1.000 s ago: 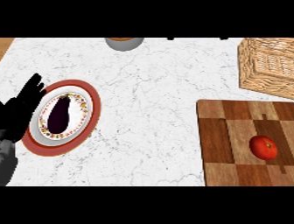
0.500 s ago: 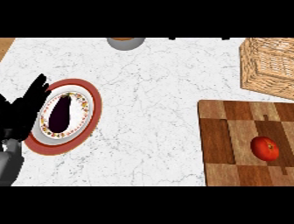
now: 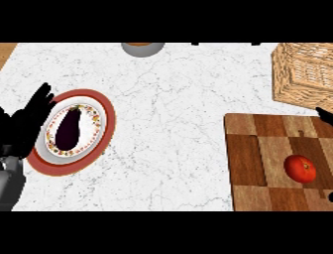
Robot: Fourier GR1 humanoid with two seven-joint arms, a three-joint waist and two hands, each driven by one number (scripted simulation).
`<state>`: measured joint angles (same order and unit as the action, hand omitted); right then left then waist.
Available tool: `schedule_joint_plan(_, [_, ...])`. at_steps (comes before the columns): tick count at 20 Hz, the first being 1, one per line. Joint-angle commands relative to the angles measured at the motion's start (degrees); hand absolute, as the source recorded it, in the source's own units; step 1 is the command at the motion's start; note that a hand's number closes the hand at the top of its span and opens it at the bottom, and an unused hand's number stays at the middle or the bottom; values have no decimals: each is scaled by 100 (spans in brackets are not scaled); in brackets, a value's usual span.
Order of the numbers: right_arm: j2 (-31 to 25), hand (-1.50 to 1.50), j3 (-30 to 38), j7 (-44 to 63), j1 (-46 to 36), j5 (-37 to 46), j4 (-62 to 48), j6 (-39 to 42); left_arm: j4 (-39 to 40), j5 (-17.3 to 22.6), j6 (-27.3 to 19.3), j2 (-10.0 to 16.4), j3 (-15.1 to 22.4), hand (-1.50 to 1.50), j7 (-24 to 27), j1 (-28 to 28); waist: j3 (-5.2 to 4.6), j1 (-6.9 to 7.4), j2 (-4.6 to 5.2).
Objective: Pick the tomato from the cutting board and place it in the basket
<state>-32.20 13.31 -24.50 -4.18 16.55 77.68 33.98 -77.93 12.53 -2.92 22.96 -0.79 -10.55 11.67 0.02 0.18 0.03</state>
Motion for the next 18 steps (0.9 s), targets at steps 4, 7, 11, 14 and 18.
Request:
schedule_joint_plan(4, [74, -150, -404, -173, -171, 776, -383, -145, -510, -228, -62, -220, -55, 0, -211, -289, 0, 3, -7])
schedule_joint_plan(7, [304, -150, -489, -390, -334, 1095, -781, -466, -76, -291, 151, -263, -234, 0, -181, 131, 0, -12, 0])
schedule_joint_plan(11, [271, -150, -300, -353, 40, 926, -298, -141, 227, -315, 360, -226, -504, 0, -183, 301, -2, -39, -4])
schedule_joint_plan(14, [-113, -150, -92, -875, -426, 910, -1106, 93, -187, -472, 217, -409, -449, 0, -182, -19, -1, -10, -3])
schedule_joint_plan(18, [-59, -150, -234, -713, -88, 617, -427, 455, -205, -307, 475, -253, -588, 0, -324, 22, -3, -30, -10])
